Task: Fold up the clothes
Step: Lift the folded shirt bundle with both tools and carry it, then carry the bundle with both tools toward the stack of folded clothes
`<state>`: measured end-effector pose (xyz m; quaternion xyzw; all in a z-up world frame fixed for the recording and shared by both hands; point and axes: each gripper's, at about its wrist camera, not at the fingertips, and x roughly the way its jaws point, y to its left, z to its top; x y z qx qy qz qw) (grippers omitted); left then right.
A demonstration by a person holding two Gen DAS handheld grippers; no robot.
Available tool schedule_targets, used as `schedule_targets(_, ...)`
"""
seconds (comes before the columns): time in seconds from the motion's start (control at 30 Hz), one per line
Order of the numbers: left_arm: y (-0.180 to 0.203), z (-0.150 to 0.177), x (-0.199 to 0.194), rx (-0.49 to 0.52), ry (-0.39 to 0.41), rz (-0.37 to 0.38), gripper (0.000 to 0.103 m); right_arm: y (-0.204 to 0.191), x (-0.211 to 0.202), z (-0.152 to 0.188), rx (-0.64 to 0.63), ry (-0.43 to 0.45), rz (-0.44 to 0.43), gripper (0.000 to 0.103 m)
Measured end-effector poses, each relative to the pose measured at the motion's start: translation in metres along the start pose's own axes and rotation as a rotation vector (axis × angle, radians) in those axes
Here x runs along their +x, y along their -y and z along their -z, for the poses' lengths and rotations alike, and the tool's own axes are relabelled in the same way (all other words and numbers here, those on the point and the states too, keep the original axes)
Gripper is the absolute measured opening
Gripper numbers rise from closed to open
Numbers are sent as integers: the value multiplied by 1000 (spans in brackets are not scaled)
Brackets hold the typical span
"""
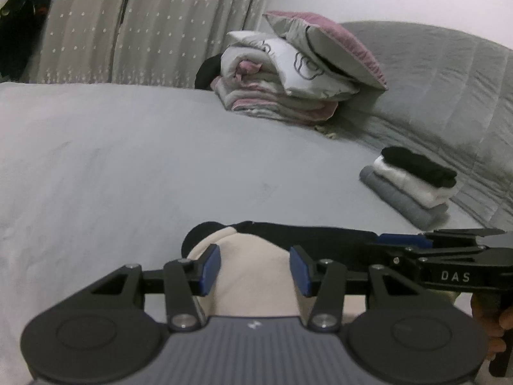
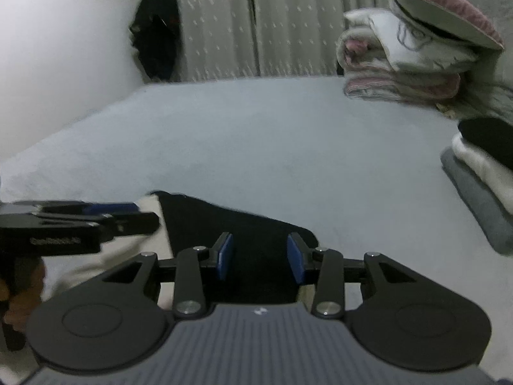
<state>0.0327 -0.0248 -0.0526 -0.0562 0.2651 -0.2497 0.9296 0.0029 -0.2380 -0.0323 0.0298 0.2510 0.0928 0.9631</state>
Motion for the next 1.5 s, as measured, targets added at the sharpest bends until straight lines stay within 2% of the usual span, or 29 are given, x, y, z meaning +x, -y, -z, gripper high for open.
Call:
schedule_targets(0.13,-8,2,3,-75,-18,0,55,2,4,2,6,-15,14,43)
schedule_targets(0.23,-5,0,0,-79,-13,-12,56,3,8,4,10,-26,24,43)
schedule_targets(0.33,-2,-1,-5,-78,-5,-18,59,4,9,5,13,-34,32,50)
schedule_targets(0.53,-4,-1,-24,-110,20,-29,61,0,-10,3,-1,3,24,52)
schedule_targets(0.8,3,12,-42,-51,24,-40,62,0,-20,10,-52,6,31,53)
schedule_targets(0.97,11,26,-45,11,10,-32,63,11,-22,21,-60,-3,21,58)
schedule_targets(1.3,-3,37,-60,-51,-5,58,64,30,-33,28,-18,-2,-56,64)
schedule_targets(1.5,-13,33,-72,-59,-59,139,65,41,-46,23,40,-9,-99,65)
